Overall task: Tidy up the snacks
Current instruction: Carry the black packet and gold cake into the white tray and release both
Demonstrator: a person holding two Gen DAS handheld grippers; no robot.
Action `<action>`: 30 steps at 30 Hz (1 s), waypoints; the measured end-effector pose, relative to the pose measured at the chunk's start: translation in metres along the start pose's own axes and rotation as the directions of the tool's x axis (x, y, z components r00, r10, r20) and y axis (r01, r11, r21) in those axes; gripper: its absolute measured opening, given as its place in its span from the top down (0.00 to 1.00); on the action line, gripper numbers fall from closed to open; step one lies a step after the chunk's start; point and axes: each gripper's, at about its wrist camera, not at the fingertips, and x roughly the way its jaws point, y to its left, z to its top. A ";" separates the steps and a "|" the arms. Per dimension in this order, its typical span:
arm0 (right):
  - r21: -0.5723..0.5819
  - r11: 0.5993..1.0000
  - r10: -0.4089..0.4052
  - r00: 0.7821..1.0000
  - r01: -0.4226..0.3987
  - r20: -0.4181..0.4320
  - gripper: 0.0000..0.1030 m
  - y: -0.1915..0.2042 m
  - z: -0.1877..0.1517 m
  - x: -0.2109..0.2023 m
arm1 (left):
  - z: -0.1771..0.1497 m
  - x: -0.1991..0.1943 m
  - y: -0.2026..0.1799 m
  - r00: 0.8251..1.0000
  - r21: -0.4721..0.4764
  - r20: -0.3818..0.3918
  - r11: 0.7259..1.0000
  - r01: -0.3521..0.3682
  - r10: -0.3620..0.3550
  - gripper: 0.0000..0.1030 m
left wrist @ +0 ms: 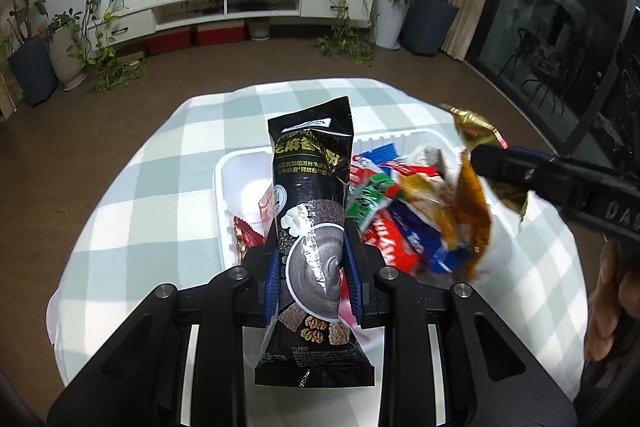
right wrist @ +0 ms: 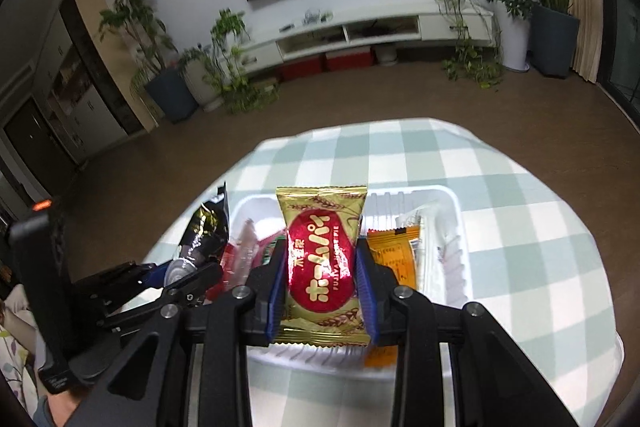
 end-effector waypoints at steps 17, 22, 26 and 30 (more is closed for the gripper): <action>-0.031 0.995 -0.097 0.992 0.095 -0.076 0.67 -0.019 -0.012 0.065 | -0.006 0.074 0.004 0.996 0.000 -0.083 1.000 -0.014 0.014 0.75; -0.031 0.994 -0.112 0.991 0.110 -0.073 0.64 -0.018 -0.013 0.062 | -0.006 0.071 0.005 0.997 -0.006 -0.073 1.000 -0.017 0.016 0.71; -0.044 0.992 -0.118 0.991 0.116 -0.060 0.54 -0.012 -0.014 0.056 | -0.009 0.062 0.005 0.998 -0.008 -0.062 1.000 -0.016 0.015 0.57; -0.054 0.991 -0.127 0.991 0.124 -0.049 0.51 -0.008 -0.014 0.050 | -0.011 0.054 0.004 0.998 -0.002 -0.049 0.999 -0.035 0.034 0.42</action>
